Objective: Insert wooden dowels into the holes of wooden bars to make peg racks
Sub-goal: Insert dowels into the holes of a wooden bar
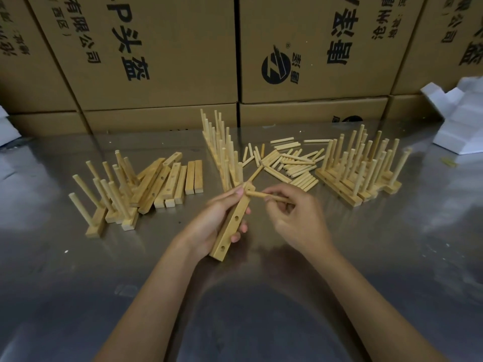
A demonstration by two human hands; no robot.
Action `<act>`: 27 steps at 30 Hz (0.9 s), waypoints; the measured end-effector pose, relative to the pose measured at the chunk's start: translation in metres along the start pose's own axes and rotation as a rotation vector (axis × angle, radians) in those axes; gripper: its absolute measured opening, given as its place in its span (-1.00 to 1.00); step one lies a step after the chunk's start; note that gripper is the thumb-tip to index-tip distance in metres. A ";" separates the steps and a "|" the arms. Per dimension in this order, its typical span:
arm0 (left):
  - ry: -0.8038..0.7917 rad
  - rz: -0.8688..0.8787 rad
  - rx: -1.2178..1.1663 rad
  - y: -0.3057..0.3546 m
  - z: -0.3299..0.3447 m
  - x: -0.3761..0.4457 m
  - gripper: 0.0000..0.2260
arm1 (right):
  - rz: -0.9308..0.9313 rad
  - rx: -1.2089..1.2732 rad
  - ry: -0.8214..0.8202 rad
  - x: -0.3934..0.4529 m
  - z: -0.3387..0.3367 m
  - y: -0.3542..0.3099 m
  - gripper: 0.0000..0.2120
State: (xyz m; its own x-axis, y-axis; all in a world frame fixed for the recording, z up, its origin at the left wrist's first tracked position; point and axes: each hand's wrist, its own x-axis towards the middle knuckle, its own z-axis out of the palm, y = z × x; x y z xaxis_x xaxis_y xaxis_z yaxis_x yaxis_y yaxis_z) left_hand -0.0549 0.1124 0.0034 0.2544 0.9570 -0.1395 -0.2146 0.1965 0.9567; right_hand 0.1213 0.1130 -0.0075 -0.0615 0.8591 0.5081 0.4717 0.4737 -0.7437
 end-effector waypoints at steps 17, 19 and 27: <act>0.089 0.092 0.220 -0.008 0.005 0.002 -0.69 | -0.118 -0.392 0.017 -0.004 0.002 -0.001 -0.85; 0.092 0.098 0.256 -0.008 0.006 0.001 -0.68 | -0.098 -0.380 0.022 -0.006 0.004 -0.002 -0.83; 0.112 0.091 0.322 -0.007 0.013 0.001 -0.66 | 0.036 -0.181 0.067 -0.007 0.006 0.003 -0.83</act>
State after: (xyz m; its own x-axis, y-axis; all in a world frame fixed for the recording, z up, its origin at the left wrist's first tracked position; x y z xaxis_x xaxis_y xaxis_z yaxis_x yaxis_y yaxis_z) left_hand -0.0414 0.1088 0.0000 0.1387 0.9885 -0.0600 0.0812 0.0490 0.9955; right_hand 0.1183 0.1100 -0.0160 0.0146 0.8570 0.5151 0.6237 0.3949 -0.6746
